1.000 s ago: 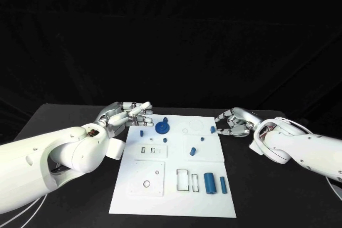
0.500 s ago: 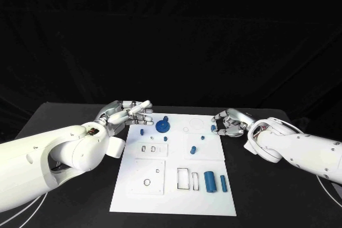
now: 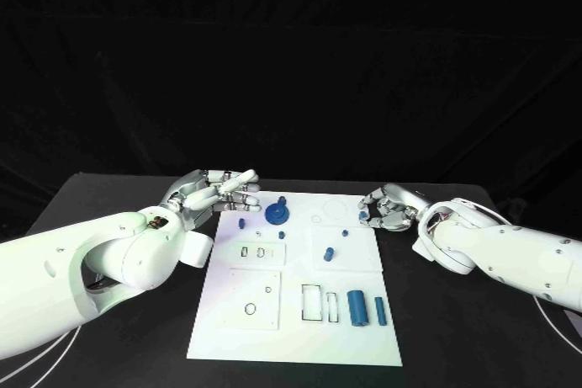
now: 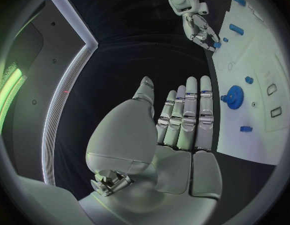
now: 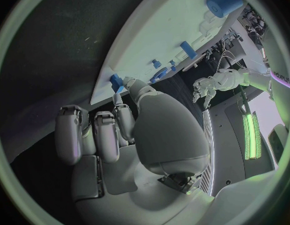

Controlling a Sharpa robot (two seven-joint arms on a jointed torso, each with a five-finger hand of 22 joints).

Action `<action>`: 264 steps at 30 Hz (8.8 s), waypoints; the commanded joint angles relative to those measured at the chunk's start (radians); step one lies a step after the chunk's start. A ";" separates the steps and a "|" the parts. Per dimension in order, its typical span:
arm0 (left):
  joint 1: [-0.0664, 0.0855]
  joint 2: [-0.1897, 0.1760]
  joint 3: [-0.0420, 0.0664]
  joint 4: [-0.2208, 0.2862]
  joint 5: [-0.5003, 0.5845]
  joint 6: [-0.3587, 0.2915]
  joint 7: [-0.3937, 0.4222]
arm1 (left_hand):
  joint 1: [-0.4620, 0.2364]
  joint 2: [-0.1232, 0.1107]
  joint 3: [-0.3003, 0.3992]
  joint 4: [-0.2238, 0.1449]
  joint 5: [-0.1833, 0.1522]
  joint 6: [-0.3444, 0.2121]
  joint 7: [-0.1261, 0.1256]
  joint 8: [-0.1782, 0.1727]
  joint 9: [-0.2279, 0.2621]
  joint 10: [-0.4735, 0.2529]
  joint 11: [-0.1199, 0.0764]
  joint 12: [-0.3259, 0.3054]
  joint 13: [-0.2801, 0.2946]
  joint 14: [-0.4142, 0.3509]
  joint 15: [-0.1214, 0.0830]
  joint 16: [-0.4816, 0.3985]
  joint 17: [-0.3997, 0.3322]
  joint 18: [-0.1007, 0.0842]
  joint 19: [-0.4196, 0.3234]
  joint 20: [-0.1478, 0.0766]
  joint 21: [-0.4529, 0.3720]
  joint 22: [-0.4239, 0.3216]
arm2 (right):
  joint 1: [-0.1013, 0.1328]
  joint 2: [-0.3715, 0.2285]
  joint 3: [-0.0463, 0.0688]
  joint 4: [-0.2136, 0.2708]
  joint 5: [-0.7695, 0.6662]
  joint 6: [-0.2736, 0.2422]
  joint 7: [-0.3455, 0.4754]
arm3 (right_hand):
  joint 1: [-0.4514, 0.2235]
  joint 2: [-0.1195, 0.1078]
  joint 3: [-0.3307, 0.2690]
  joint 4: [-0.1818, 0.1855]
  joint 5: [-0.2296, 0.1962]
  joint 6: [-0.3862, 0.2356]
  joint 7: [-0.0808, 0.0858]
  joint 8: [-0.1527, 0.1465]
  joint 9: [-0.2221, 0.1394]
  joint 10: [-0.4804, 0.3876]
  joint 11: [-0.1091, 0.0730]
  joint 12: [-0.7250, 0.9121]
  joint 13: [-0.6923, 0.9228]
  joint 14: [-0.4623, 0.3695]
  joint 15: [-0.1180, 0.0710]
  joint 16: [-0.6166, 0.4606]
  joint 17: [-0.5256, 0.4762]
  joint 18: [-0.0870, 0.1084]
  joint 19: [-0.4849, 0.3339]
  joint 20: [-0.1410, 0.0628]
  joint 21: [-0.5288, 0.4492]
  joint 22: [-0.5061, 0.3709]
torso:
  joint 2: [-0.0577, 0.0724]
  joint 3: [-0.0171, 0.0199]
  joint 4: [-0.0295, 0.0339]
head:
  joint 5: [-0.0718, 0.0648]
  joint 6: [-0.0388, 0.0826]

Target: Assemble the parts on the task board

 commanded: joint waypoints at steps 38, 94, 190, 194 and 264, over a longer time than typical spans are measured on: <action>0.001 0.002 0.000 -0.004 0.002 0.032 0.009 | 0.008 0.006 0.001 -0.006 0.002 -0.005 0.003 -0.005 -0.001 -0.007 0.001 -0.004 0.000 -0.005 0.003 -0.004 0.002 0.013 0.002 0.005 -0.003 -0.002 | -0.003 0.023 0.000 -0.029 -0.003 0.043 -0.033 | -0.011 0.014 0.047 -0.017 -0.018 0.099 -0.030 0.041 0.024 0.020 -0.026 0.019 0.059 0.094 -0.018 0.005 0.222 0.006 0.019 -0.014 0.014 0.129 | 0.001 0.0008 0.0001 | -0.009 -0.014; 0.001 0.006 0.000 -0.036 0.002 0.025 0.016 | 0.008 0.008 -0.001 -0.006 0.002 -0.003 0.002 -0.006 -0.001 -0.005 0.001 -0.004 0.001 -0.005 0.003 -0.005 0.004 0.013 0.002 0.005 -0.003 -0.002 | -0.033 0.274 -0.019 0.248 -0.285 -0.085 -0.407 | -0.064 0.022 0.060 -0.008 0.009 0.131 -0.052 0.062 0.045 0.045 -0.046 0.030 0.072 0.096 -0.038 0.010 0.230 -0.006 0.052 -0.034 0.051 0.168 | -0.018 -0.0096 0.0061 | 0.035 -0.046; 0.010 0.043 0.000 -0.134 -0.470 0.254 -0.358 | -0.037 0.027 -0.104 0.014 0.019 0.139 -0.117 0.052 0.051 0.251 -0.134 0.415 0.298 0.259 -0.124 0.683 0.580 0.011 0.243 -0.146 0.286 0.149 | 0.040 0.040 -0.011 0.392 0.233 -0.154 0.029 | -0.026 0.023 -0.144 0.104 -0.041 0.035 -0.017 0.032 -0.003 -0.018 -0.013 -0.013 0.019 0.086 -0.010 -0.014 0.192 0.017 -0.005 -0.008 -0.043 0.111 | -0.048 -0.0047 -0.0036 | 0.049 -0.050; 0.029 0.070 0.000 -0.164 -0.620 0.283 -0.449 | -0.081 0.038 -0.153 0.077 -0.006 0.133 -0.108 0.073 0.087 0.144 -0.145 0.632 0.501 0.287 -0.123 1.016 0.948 -0.002 0.255 -0.165 0.476 0.303 | 0.056 -0.033 -0.010 0.422 0.297 -0.133 0.022 | -0.033 0.020 -0.149 0.105 -0.006 0.039 -0.019 0.037 -0.005 -0.016 -0.016 -0.012 0.019 0.085 -0.012 -0.016 0.190 0.016 -0.003 -0.010 -0.042 0.114 | -0.061 -0.0028 -0.0058 | 0.055 -0.053; 0.092 0.439 -0.054 -0.471 -1.033 0.688 -0.925 | -0.186 0.022 -0.148 0.130 0.002 0.075 -0.151 0.279 0.363 0.242 -0.163 1.037 0.955 0.417 -0.166 1.279 1.321 -0.094 0.391 -0.184 1.040 1.055 | 0.067 -0.127 -0.010 0.393 0.286 -0.107 -0.103 | -0.058 0.012 -0.166 0.116 0.058 0.053 -0.027 0.053 -0.006 -0.010 -0.022 -0.011 0.020 0.082 -0.018 -0.026 0.175 0.018 -0.006 -0.016 -0.051 0.110 | -0.080 0.0128 -0.0108 | 0.085 -0.102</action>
